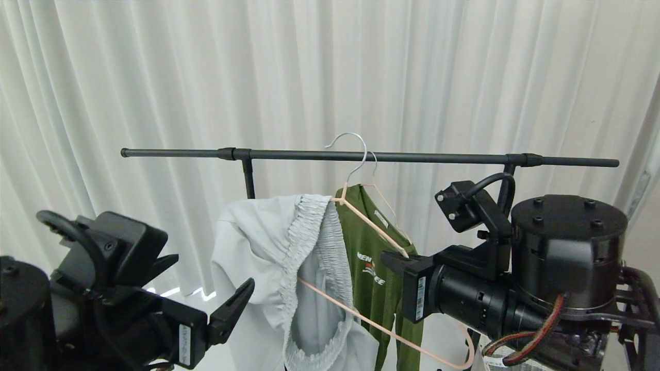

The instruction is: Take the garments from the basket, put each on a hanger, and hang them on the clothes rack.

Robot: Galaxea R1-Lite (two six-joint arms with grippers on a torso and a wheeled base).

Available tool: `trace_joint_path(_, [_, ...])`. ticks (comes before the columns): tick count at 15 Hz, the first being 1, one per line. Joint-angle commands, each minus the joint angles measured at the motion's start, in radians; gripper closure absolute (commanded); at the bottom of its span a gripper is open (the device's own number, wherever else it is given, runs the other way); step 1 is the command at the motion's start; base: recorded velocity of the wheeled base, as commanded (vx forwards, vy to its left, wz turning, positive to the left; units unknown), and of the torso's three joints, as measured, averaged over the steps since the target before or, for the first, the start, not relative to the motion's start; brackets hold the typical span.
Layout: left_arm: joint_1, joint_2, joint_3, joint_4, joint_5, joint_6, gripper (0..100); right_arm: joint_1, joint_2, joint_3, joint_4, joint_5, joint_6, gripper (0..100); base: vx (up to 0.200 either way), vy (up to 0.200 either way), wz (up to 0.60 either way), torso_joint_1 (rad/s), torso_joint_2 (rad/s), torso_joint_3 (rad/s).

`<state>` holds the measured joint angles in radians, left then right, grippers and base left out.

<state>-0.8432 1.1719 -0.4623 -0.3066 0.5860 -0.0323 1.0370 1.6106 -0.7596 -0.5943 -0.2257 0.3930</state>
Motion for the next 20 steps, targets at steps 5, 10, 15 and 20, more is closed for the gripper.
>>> trace_joint_path(5, [0.065, -0.133, 0.223, 0.001, 0.025, -0.11, 0, 0.001, -0.018, 0.023, -0.007, -0.001, -0.017, 100, 0.0, 0.0, 0.0, 0.0, 0.0, 0.0])
trace_joint_path(10, [0.081, -0.207, 0.271, 0.026, 0.028, -0.113, 0, 0.005, -0.051, 0.045, -0.009, -0.001, -0.017, 100, 0.0, 0.0, 0.0, 0.0, 0.0, 0.0])
trace_joint_path(15, [0.044, -0.262, 0.344, 0.034, -0.014, -0.107, 0, 0.006, -0.046, 0.051, -0.01, 0.0, -0.016, 100, 0.0, 0.0, 0.0, 0.0, 0.0, 0.0])
trace_joint_path(20, [0.012, -0.261, 0.456, 0.129, 0.087, -0.09, 0, 0.008, -0.041, 0.055, -0.01, 0.0, -0.016, 100, 0.0, 0.0, 0.0, 0.0, 0.0, 0.0])
